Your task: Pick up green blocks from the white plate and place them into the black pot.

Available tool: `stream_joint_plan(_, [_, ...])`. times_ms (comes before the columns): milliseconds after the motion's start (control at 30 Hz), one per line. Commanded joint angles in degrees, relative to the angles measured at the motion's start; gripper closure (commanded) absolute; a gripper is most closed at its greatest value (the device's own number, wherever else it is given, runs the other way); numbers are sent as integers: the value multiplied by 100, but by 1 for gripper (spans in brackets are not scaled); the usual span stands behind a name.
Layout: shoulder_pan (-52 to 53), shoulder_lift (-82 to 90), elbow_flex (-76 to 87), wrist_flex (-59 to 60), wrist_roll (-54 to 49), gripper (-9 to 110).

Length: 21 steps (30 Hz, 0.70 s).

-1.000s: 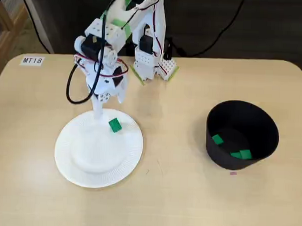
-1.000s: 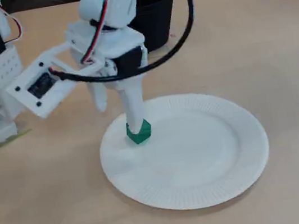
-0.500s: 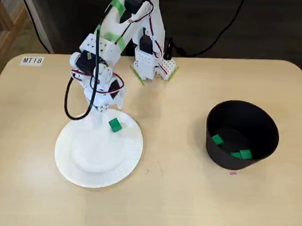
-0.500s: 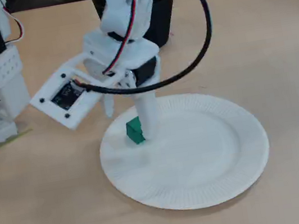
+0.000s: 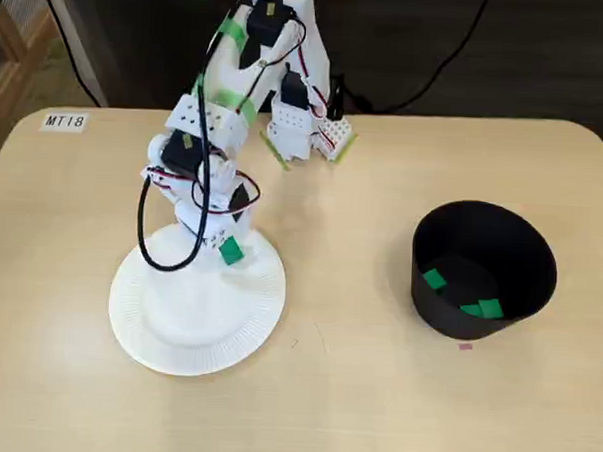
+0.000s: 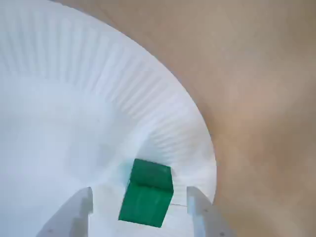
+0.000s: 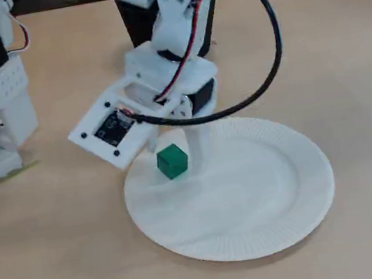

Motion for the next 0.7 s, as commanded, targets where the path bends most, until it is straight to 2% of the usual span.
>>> stream_joint_plan(0, [-9, -9, -220, -123, -26, 75])
stream_joint_plan(200, [-70, -193, -220, -457, 44, 79])
stream_joint_plan(267, [-79, -264, -220, -598, 167, 86])
stream_joint_plan(333, [-35, -387, -255, -738, 369, 104])
stream_joint_plan(667, [-70, -193, -1055, -1336, -229, 104])
